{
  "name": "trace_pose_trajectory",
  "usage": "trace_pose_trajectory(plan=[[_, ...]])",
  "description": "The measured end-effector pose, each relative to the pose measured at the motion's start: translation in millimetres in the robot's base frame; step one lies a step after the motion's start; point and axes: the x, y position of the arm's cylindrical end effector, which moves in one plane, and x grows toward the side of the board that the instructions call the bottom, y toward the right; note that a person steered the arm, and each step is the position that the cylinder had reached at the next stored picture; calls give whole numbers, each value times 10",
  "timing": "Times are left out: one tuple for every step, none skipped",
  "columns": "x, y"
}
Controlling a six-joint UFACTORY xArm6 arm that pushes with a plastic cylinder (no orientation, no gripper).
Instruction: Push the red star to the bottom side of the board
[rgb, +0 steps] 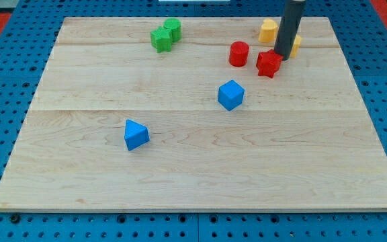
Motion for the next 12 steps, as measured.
trace_pose_trajectory(plan=[[110, -147], [356, -271], [558, -452], [616, -1072], [588, -1604], [589, -1871], [623, -2155], [696, -2446], [506, -2578], [614, -2906], [877, -2875], [1015, -2479]])
